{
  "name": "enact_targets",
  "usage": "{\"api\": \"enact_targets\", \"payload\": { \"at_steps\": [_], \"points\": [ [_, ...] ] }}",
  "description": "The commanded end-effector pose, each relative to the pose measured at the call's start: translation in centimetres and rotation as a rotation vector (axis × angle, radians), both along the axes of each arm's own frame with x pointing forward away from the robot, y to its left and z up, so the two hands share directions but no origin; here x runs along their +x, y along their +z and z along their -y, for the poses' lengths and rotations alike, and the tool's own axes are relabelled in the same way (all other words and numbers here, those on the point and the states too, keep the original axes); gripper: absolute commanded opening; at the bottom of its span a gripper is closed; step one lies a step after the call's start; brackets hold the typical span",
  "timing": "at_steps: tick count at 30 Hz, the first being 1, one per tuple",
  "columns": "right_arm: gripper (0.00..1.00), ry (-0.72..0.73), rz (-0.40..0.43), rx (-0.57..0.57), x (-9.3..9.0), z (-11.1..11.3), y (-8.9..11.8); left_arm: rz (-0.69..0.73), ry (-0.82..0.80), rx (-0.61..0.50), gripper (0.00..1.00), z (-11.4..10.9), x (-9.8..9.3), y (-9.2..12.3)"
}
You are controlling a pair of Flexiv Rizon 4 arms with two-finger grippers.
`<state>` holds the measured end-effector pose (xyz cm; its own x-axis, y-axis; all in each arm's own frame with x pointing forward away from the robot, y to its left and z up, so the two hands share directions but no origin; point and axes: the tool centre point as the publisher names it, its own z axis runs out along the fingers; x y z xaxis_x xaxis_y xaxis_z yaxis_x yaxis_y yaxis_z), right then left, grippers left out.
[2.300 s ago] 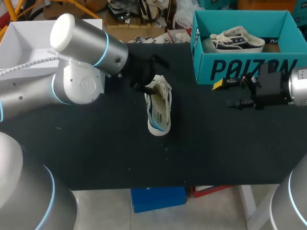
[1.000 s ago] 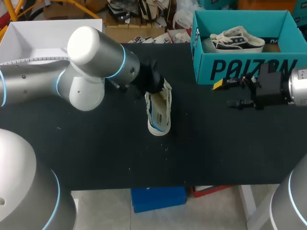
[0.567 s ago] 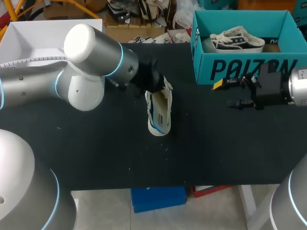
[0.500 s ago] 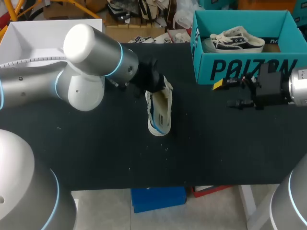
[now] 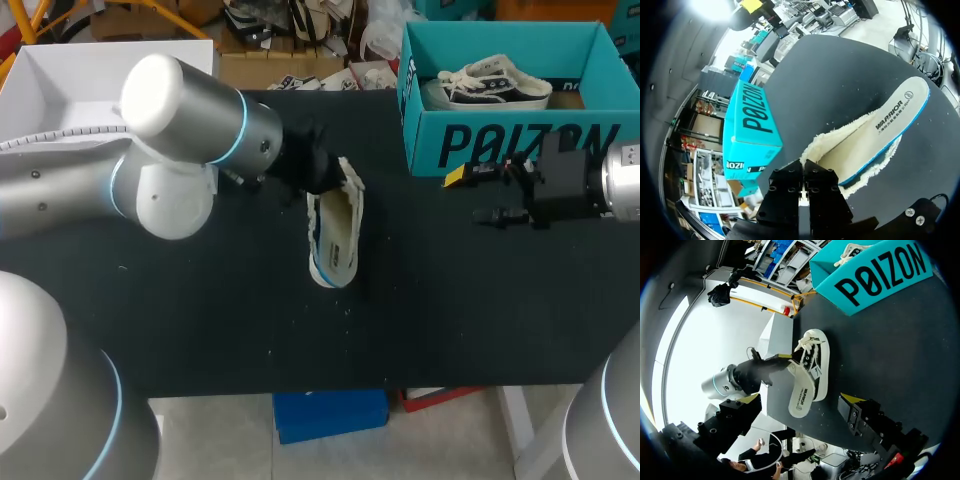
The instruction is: Take the shoe out of the shoebox, open the shoe tongue, remove and reinsert the insole, then place the shoe into the shoebox
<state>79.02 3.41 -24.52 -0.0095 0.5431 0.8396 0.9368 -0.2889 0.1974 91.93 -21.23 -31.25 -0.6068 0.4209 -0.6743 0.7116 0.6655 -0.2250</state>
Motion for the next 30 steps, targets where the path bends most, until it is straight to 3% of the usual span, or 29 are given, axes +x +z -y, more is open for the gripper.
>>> {"api": "enact_targets", "payload": {
  "at_steps": [1, 13, 18, 30],
  "points": [
    [1.0, 0.0, -0.002, -0.001, 0.1, -0.1, 0.0, 0.01, -0.014, -0.022, 0.0, -0.4, -0.4, 0.3],
    [1.0, 0.0, -0.002, -0.001, 0.1, -0.1, 0.0, -0.013, -0.018, -0.112, 0.0, -0.8, 0.0, 1.0],
    [1.0, 0.0, -0.002, -0.001, 0.1, -0.1, 0.0, -0.062, 0.002, -0.174, 0.0, -1.2, 0.6, 0.3],
    [1.0, 0.0, -0.002, -0.001, 0.1, -0.1, 0.0, -0.058, 0.004, -0.207, 0.0, -1.8, 1.2, 1.2]
  ]
}}
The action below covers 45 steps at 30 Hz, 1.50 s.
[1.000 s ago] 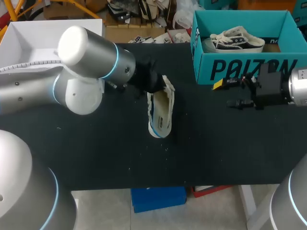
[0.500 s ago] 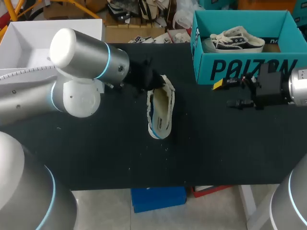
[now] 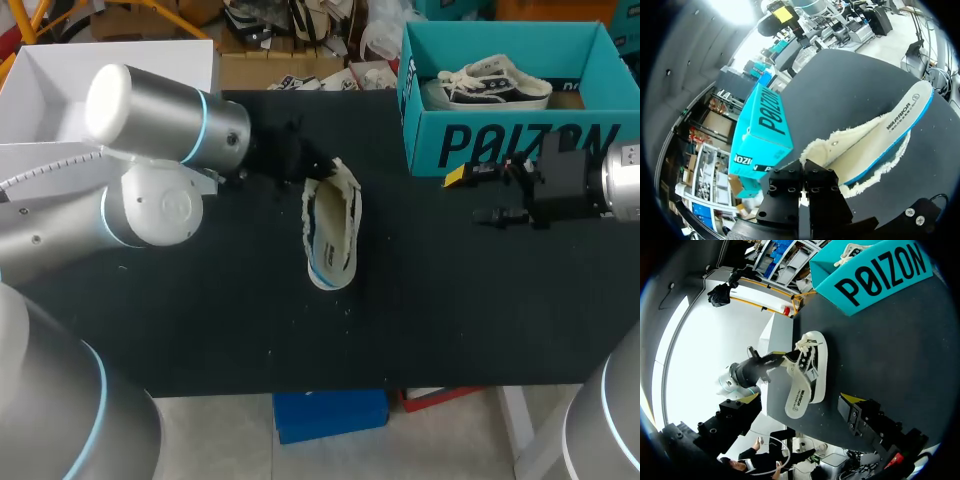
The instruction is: Take the shoe out of the shoebox, open the shoe tongue, remove and reinsert the insole, then place the shoe into the shoebox
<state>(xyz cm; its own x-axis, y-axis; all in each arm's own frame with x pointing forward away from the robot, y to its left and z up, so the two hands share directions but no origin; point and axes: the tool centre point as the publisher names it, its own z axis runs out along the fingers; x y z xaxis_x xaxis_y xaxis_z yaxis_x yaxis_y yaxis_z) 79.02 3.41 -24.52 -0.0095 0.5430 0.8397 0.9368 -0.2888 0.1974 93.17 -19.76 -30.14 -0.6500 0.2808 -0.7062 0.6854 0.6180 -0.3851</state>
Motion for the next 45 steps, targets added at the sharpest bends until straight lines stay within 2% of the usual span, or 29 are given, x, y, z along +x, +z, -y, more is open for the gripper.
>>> {"api": "enact_targets", "payload": {
  "at_steps": [1, 12, 15, 20, 27, 28, 29, 30, 33, 37, 42, 45],
  "points": [
    [1.0, 0.0, -0.002, -0.001, 0.1, -0.1, 0.0, -0.014, 0.003, -0.015, 0.0, -0.5, 0.2, -0.1],
    [1.0, 0.0, -0.002, -0.001, 0.1, -0.1, 0.0, 0.039, -0.028, -0.011, 0.0, -0.3, 0.1, 1.9],
    [1.0, 0.0, -0.002, -0.001, 0.1, -0.1, 0.0, 0.011, -0.013, -0.006, 0.0, -0.7, 0.8, 1.1],
    [1.0, 0.0, -0.002, -0.001, 0.1, -0.1, 0.0, 0.011, -0.024, -0.006, 0.0, -0.5, 0.8, 1.0],
    [1.0, 0.0, -0.002, -0.001, 0.1, -0.1, 0.0, -0.014, -0.012, 0.01, 0.0, -0.7, 2.0, 0.1],
    [1.0, 0.0, -0.002, -0.001, 0.1, -0.1, 0.0, -0.024, -0.012, 0.015, 0.22, -0.7, 2.1, -0.1],
    [1.0, 0.0, -0.002, -0.001, 0.1, -0.1, 0.0, -0.028, -0.011, 0.014, 0.65, -0.7, 2.2, -0.2],
    [1.0, 0.0, -0.002, -0.001, 0.1, -0.1, 0.0, -0.028, -0.01, 0.015, 1.0, -0.7, 2.2, -0.2],
    [1.0, 0.0, -0.002, -0.001, 0.1, -0.1, 0.0, -0.021, -0.017, 0.023, 1.0, -0.8, 1.8, 0.0],
    [1.0, 0.0, -0.002, -0.001, 0.1, -0.1, 0.0, 0.038, -0.064, 0.074, 1.0, -0.8, 0.4, 0.9],
    [1.0, 0.0, -0.002, -0.001, 0.1, -0.1, 0.0, 0.121, -0.144, 0.123, 1.0, -1.1, -2.4, 2.4],
    [1.0, 0.0, -0.002, -0.001, 0.1, -0.1, 0.0, 0.134, -0.177, 0.147, 1.0, -1.8, -4.3, 2.6]
  ]
}}
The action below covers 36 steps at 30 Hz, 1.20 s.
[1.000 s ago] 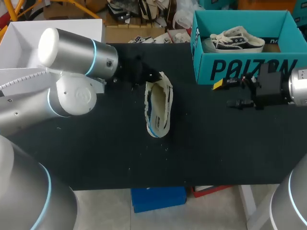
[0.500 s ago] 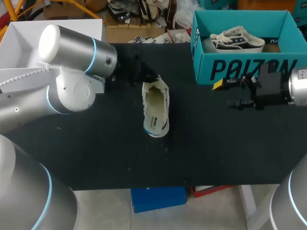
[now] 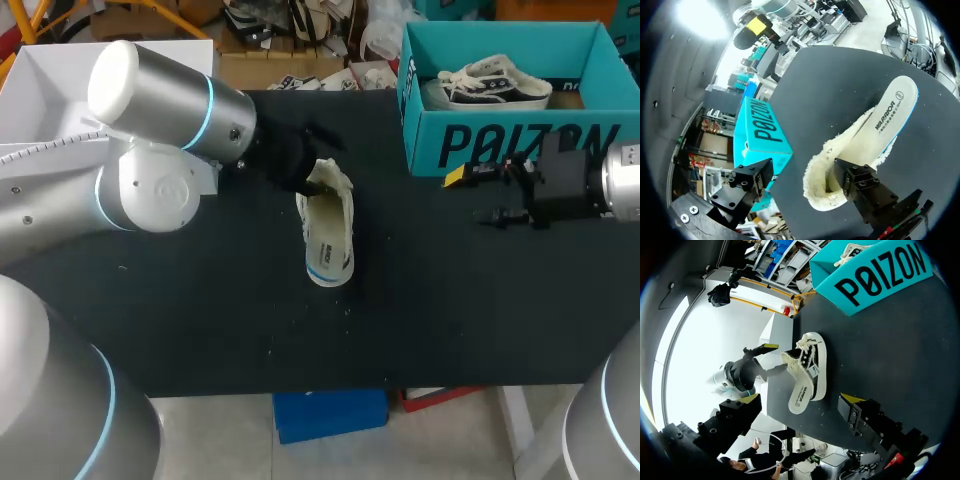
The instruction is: Take the shoe out of the shoebox, open the shoe tongue, remove and reinsert the insole, then place the shoe into the shoebox
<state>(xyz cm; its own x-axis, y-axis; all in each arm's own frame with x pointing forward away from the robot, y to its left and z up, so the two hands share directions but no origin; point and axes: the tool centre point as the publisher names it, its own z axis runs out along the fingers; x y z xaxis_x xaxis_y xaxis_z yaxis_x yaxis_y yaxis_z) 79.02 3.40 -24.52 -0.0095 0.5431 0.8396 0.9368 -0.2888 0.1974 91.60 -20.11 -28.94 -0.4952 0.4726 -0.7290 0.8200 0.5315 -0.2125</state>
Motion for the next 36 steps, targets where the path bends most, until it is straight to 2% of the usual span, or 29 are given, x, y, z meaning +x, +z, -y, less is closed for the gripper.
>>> {"api": "enact_targets", "payload": {
  "at_steps": [1, 7, 14, 20, 24, 26, 31, 34, 36],
  "points": [
    [1.0, 0.0, -0.002, -0.001, 0.1, -0.1, 0.0, 0.003, -0.02, 0.023, 1.0, -2.5, -3.4, 1.2],
    [1.0, 0.0, -0.002, -0.001, 0.1, -0.1, 0.0, -0.01, -0.04, 0.079, 1.0, -4.2, -5.9, -0.2],
    [1.0, 0.0, -0.002, -0.001, 0.1, -0.1, 0.0, -0.018, -0.096, 0.155, 1.0, -5.4, -7.7, -1.4],
    [1.0, 0.0, -0.002, -0.001, 0.1, -0.1, 0.0, -0.053, -0.125, 0.16, 1.0, -6.0, -8.0, -3.6],
    [1.0, 0.0, -0.002, -0.001, 0.1, -0.1, 0.0, -0.067, -0.146, 0.138, 1.0, -5.7, -7.8, -4.3],
    [1.0, 0.0, -0.002, -0.001, 0.1, -0.1, 0.0, -0.067, -0.161, 0.136, 0.94, -5.4, -7.6, -4.6],
    [1.0, 0.0, -0.002, -0.001, 0.1, -0.1, 0.0, -0.073, -0.196, 0.132, 0.95, -4.7, -7.3, -5.3],
    [1.0, 0.0, -0.002, -0.001, 0.1, -0.1, 0.0, -0.079, -0.21, 0.131, 0.63, -4.4, -7.0, -5.8],
    [1.0, 0.0, -0.002, -0.001, 0.1, -0.1, 0.0, -0.079, -0.214, 0.129, 0.55, -4.3, -6.9, -5.9]
  ]
}}
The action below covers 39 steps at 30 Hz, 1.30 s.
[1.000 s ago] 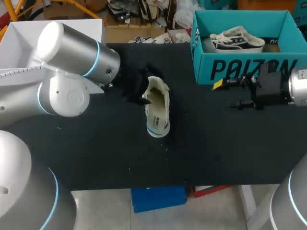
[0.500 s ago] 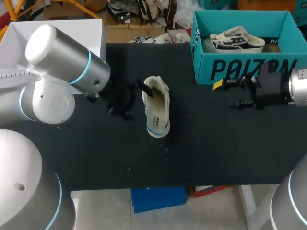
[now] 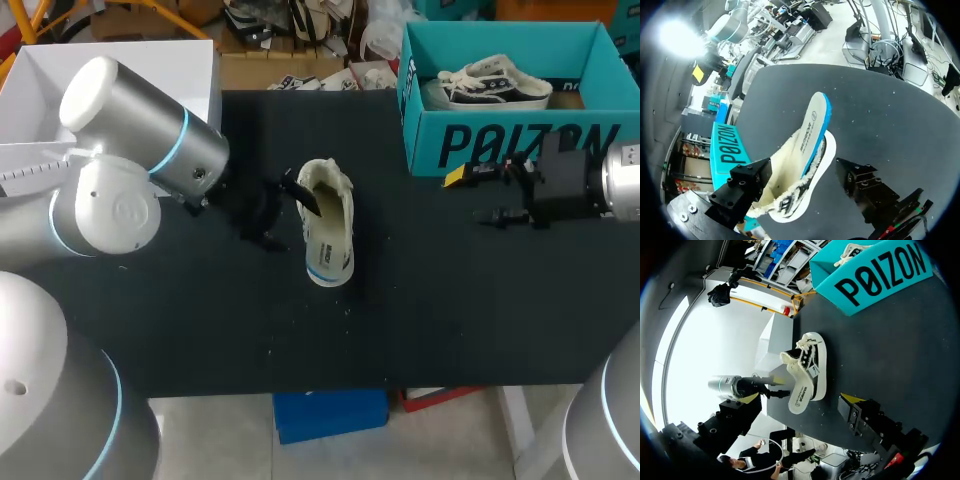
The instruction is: Take the shoe out of the shoebox, open the shoe tongue, remove and reinsert the insole, then place the shoe into the shoebox
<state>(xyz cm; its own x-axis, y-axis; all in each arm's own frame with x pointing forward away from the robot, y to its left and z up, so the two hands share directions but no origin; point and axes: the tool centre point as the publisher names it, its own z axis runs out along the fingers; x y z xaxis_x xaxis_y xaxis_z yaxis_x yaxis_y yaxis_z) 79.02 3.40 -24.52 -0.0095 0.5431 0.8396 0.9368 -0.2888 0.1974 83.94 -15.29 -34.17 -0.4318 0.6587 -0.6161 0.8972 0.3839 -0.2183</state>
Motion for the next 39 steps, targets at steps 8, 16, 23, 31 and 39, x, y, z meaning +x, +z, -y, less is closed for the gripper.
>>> {"api": "enact_targets", "payload": {
  "at_steps": [8, 16, 23, 31, 39],
  "points": [
    [1.0, 0.0, -0.002, -0.001, 0.1, -0.1, 0.0, -0.02, -0.048, -0.011, 0.5, 1.4, 1.0, -1.5],
    [1.0, 0.0, -0.002, -0.001, 0.1, -0.1, 0.0, -0.035, -0.065, -0.006, 0.62, 1.7, 0.8, -2.1],
    [1.0, 0.0, -0.002, -0.001, 0.1, -0.1, 0.0, -0.051, -0.086, -0.013, 0.45, 2.7, 0.6, -2.7],
    [1.0, 0.0, -0.002, -0.001, 0.1, -0.1, 0.0, -0.068, -0.118, -0.017, 0.0, 3.3, 0.4, -3.0],
    [1.0, 0.0, -0.002, -0.001, 0.1, -0.1, 0.0, -0.052, -0.096, -0.042, 0.0, 3.2, 0.2, -2.6]
  ]
}}
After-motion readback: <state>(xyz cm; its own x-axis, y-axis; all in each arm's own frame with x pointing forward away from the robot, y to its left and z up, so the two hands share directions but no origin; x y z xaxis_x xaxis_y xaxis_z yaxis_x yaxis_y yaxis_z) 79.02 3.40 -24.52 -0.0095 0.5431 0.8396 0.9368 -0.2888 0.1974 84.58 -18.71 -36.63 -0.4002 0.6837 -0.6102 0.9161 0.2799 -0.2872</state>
